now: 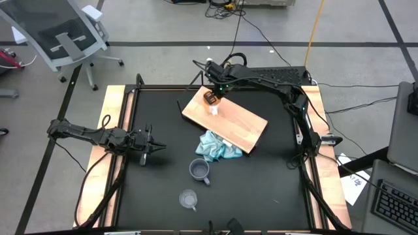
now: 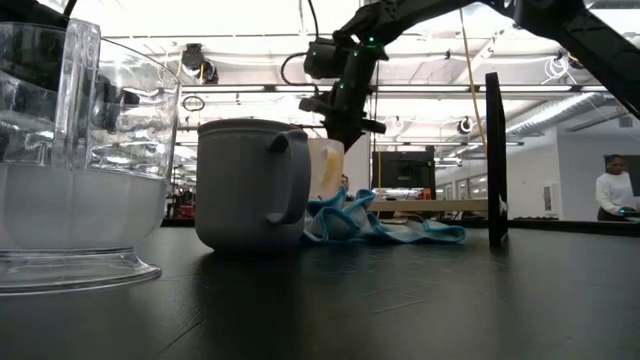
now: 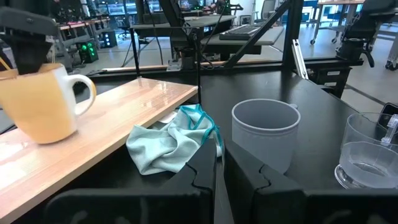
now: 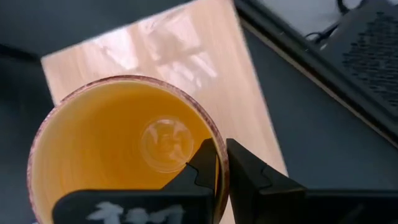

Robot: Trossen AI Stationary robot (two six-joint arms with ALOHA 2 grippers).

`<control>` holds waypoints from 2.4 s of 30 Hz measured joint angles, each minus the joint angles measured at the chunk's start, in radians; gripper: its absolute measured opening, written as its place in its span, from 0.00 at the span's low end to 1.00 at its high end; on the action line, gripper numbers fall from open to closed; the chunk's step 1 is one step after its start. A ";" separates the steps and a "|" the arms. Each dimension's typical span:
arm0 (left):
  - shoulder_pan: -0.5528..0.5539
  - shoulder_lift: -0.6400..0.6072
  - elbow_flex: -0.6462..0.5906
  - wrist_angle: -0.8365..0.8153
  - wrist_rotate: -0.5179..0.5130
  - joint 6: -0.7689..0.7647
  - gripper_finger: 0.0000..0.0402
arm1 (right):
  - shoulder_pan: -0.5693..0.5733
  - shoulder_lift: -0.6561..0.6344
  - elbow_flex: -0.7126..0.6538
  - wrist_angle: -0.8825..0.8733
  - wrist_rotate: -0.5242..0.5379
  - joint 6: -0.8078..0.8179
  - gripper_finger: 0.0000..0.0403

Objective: Stack small to large cups/mugs on shelf
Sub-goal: Put the orange mug on the shelf

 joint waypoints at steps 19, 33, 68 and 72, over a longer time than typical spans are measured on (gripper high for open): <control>0.000 0.000 0.000 0.000 0.000 -0.031 0.08 | 0.014 -0.008 -0.055 0.005 0.049 0.150 0.02; 0.000 0.000 0.000 0.000 0.001 -0.030 0.08 | 0.026 -0.008 -0.060 0.041 0.015 0.107 0.11; 0.000 0.000 0.000 0.000 0.001 -0.043 0.08 | 0.033 -0.025 -0.059 0.158 -0.062 0.067 0.43; 0.000 0.000 0.000 -0.001 0.002 -0.047 0.08 | 0.033 -0.062 -0.058 0.158 -0.062 0.058 0.45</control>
